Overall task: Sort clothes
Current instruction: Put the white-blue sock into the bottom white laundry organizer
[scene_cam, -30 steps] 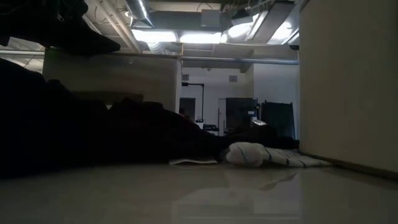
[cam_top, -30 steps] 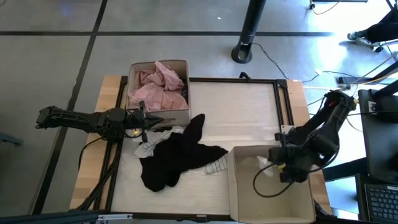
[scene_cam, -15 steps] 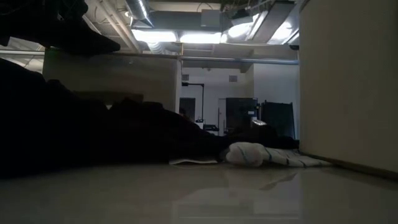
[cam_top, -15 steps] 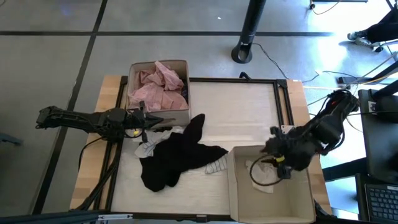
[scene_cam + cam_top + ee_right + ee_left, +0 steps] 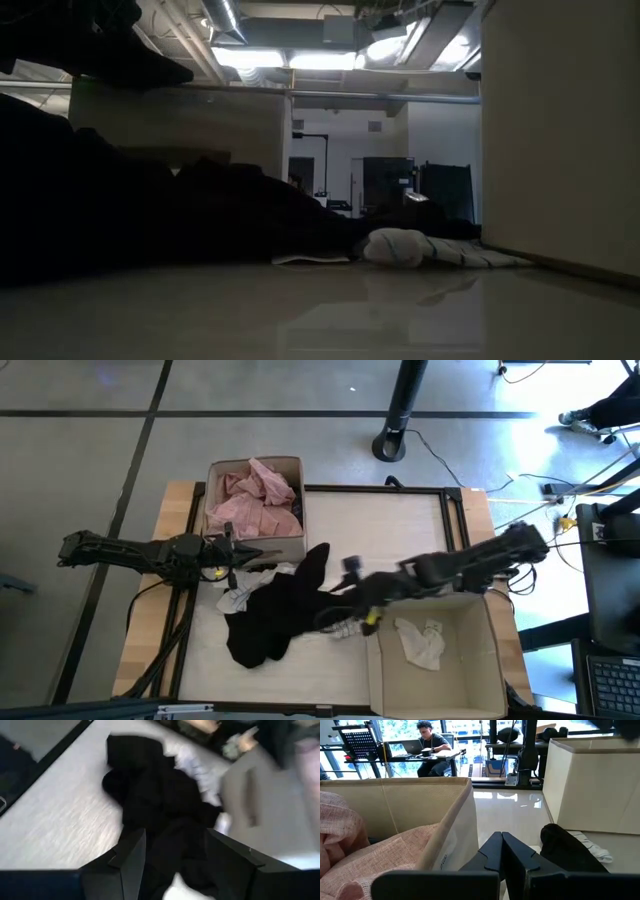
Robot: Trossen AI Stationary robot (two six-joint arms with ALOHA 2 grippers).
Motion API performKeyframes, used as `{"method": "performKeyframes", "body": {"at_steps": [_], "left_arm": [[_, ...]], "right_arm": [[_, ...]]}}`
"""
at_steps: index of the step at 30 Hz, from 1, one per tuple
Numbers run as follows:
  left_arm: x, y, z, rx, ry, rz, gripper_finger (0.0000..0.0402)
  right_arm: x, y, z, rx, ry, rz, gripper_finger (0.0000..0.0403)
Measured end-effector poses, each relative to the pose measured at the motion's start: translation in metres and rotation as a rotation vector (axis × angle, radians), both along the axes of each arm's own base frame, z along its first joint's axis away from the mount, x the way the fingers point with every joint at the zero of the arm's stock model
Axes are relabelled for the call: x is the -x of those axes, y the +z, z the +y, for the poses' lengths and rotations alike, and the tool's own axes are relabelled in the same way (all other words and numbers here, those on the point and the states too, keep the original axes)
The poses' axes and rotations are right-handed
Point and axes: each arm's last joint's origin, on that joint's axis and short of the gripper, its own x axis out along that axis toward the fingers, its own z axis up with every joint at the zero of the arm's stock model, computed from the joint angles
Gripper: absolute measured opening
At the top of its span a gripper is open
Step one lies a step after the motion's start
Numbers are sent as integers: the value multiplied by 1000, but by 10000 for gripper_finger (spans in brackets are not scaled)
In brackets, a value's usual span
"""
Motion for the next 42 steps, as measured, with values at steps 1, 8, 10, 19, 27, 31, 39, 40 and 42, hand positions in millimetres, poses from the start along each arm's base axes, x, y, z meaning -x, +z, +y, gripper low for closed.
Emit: {"method": "performKeyframes", "body": {"at_steps": [1,8,10,19,27,31,39,40,42], "left_arm": [[0,0,0,0,0,0,0],[0,0,0,0,0,0,0],[0,0,0,0,0,0,0],[0,-1,0,0,0,7,0],[0,-3,0,-2,1,29,0],[0,-3,0,-2,0,32,0],[1,-4,0,1,1,36,0],[1,-3,0,12,3,33,0],[0,-3,0,66,10,11,0]], "right_arm": [[-9,-10,-1,-9,20,25,204],[-49,-88,6,-49,106,252,204],[-54,-106,9,-59,124,312,204],[-58,-154,16,-95,180,505,204],[-51,-159,25,2,292,533,192],[-52,-167,24,31,293,559,172],[-53,-180,22,115,265,583,124],[-53,-180,22,120,273,582,113],[-53,-180,22,140,296,577,87]]}}
